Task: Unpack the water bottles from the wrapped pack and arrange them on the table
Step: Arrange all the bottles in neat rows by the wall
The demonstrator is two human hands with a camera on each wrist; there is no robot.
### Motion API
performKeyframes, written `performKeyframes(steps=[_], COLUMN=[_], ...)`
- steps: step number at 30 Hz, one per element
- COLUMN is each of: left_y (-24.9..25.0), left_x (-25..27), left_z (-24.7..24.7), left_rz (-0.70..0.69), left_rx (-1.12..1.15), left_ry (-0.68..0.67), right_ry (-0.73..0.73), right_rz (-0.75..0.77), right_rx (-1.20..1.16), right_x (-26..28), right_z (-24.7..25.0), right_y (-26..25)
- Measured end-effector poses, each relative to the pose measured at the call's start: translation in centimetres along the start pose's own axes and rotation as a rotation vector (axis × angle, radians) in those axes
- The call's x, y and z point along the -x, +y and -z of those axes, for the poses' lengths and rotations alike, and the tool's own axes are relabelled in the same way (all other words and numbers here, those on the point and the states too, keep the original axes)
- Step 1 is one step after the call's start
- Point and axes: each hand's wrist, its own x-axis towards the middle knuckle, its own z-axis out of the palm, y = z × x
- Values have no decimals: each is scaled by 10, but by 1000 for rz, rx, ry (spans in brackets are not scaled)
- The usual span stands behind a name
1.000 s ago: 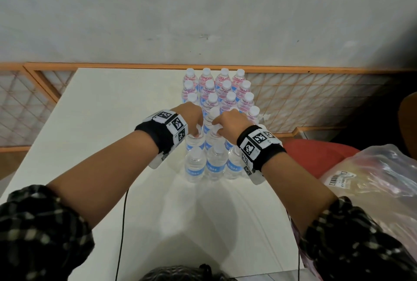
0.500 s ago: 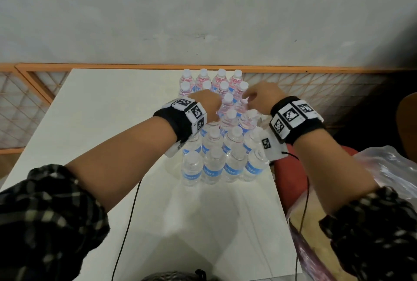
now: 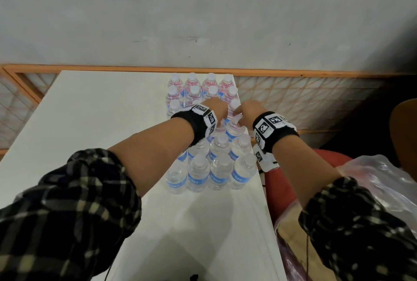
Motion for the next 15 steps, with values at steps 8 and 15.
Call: performKeyframes(steps=[8,15], left_y=[-24,-83], left_x=[10,43], left_z=[-3,-4], left_rz=[53,236], left_rx=[109,-29], left_ry=[117,61], right_ry=[44,31], right_rz=[24,264], right_rx=[-52,-39], right_x=[4,4], right_z=[5,11], right_y=[-5,-68])
